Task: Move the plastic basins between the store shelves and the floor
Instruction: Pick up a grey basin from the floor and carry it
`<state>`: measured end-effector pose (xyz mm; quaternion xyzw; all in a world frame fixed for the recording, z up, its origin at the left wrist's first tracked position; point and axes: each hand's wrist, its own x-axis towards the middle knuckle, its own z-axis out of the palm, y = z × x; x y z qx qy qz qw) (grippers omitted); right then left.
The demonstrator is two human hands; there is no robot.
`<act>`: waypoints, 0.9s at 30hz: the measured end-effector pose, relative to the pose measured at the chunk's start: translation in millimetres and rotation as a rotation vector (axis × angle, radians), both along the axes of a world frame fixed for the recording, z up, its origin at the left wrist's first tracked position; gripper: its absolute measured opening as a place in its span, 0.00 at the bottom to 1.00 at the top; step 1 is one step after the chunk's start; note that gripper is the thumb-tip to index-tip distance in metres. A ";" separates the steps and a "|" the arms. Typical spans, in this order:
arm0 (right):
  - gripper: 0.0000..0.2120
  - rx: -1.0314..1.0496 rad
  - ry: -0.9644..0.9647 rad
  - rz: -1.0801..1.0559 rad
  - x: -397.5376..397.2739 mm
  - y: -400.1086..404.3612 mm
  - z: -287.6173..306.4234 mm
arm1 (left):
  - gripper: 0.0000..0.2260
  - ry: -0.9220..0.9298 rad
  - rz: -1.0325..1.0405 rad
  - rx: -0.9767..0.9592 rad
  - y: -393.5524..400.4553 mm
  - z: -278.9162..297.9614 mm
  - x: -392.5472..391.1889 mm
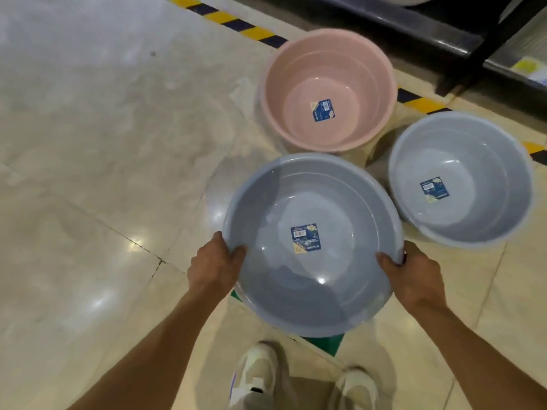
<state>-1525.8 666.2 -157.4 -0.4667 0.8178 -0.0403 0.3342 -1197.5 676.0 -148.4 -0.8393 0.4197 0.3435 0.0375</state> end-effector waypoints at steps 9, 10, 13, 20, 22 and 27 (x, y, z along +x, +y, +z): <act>0.16 0.025 0.221 0.075 -4.5 -5.4 -54.2 | 0.14 0.065 -0.014 -0.018 -19.4 -65.0 -12.5; 0.17 0.039 0.220 0.074 -4.5 -6.0 -58.3 | 0.16 0.093 0.000 -0.014 -19.9 -71.1 -12.2; 0.13 0.060 0.106 0.004 -2.2 -7.4 -70.2 | 0.20 0.159 0.059 0.023 -21.8 -84.5 -10.2; 0.15 0.091 -0.186 -0.203 -3.9 -14.1 -81.0 | 0.19 0.227 0.166 0.042 -31.1 -91.9 -0.9; 0.14 0.083 -0.219 -0.186 -7.6 -15.3 -76.7 | 0.20 0.207 0.145 0.024 -30.8 -83.0 -3.2; 0.14 0.044 -0.284 -0.158 -18.3 -16.5 -44.4 | 0.21 0.155 0.070 -0.061 -24.7 -38.6 -13.3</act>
